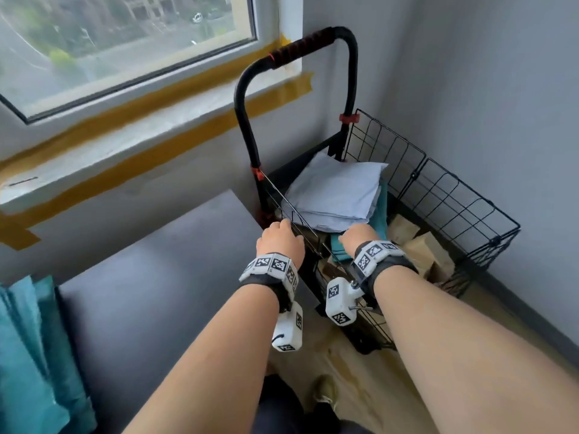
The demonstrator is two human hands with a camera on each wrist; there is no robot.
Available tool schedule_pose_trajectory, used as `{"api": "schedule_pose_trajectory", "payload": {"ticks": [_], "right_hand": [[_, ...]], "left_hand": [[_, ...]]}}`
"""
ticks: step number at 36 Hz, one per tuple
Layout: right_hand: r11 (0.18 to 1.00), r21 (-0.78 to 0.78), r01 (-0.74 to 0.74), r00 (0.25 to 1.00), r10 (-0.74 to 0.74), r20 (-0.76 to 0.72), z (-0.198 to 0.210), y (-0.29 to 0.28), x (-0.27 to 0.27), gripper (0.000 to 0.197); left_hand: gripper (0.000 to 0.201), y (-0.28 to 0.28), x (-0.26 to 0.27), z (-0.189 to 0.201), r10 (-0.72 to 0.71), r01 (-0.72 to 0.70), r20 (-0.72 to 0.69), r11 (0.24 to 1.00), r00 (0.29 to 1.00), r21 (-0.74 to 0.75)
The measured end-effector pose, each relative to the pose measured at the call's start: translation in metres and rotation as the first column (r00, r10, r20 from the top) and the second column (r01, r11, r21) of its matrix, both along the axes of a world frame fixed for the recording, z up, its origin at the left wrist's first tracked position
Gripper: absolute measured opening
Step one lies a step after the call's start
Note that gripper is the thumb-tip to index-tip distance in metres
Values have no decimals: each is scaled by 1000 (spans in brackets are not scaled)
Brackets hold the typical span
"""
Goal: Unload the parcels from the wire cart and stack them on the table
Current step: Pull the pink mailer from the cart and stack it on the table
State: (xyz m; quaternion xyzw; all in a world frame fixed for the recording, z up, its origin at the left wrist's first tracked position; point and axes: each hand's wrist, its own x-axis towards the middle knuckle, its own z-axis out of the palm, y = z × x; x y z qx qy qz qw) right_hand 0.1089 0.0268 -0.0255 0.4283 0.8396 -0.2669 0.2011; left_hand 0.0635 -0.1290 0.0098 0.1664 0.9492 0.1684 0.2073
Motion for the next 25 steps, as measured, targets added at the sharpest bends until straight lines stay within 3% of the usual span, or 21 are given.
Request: {"api": "schedule_pose_trajectory", "payload": {"ticks": [5,11,17,20,25], "right_hand": [[998,-13,64,998,-64,27,-8,28,-11,29],[969,-66,239,970,-241,-21,-24,65,-22,36],[964,-37,263,962,-259,87,-41,99,-33,34],[983,-14,181,967,-175,183,-57,122,-40,31],[986,-51,160,968,-147,201,-90,156,-56,37]], "left_hand": [[43,40,-23,-12,-84,84,5,996,996,-8],[43,82,-57,-20,-184,184,32,983,982,18],[39,127,-83,-33,-256,255,52,967,965,16],[41,149,-90,-43,-275,275,77,961,958,5],[36,180,-102,-68,-303,311,106,948,947,-70]]}}
